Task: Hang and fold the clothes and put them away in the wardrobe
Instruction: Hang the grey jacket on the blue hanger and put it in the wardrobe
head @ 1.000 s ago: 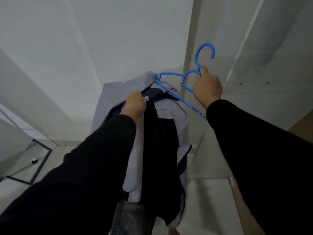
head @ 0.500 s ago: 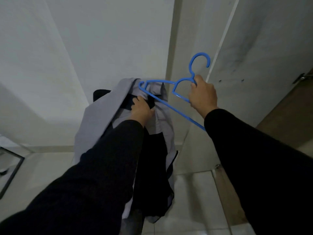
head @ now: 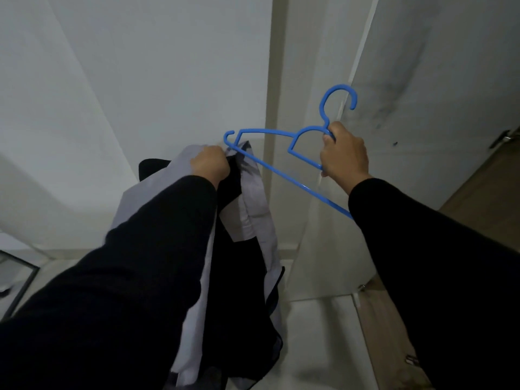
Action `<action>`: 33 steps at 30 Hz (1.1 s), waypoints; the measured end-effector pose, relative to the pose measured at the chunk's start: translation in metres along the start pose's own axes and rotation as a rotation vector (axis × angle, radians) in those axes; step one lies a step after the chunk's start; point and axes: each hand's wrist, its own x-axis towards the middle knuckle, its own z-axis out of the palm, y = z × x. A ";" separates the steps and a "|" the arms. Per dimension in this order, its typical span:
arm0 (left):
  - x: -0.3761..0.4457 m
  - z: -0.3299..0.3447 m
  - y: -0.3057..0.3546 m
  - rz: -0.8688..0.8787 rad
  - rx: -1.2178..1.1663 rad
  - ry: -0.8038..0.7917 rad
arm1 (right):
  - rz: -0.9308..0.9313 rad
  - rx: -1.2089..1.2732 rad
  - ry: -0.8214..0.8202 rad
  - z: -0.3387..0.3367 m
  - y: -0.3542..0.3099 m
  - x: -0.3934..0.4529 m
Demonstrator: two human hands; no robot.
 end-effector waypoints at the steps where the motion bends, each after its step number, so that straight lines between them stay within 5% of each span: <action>1: -0.002 -0.006 -0.002 0.012 0.021 -0.002 | -0.002 0.002 0.009 -0.002 0.001 -0.001; 9: -0.031 -0.071 -0.016 0.022 -0.085 -0.059 | -0.046 -0.143 0.194 -0.037 -0.011 -0.039; 16: -0.085 -0.123 -0.037 0.122 -0.289 0.056 | -0.056 -0.373 0.237 -0.069 -0.049 -0.119; 33: -0.211 -0.239 -0.086 0.479 -0.755 0.219 | 0.131 0.055 0.103 -0.067 -0.156 -0.249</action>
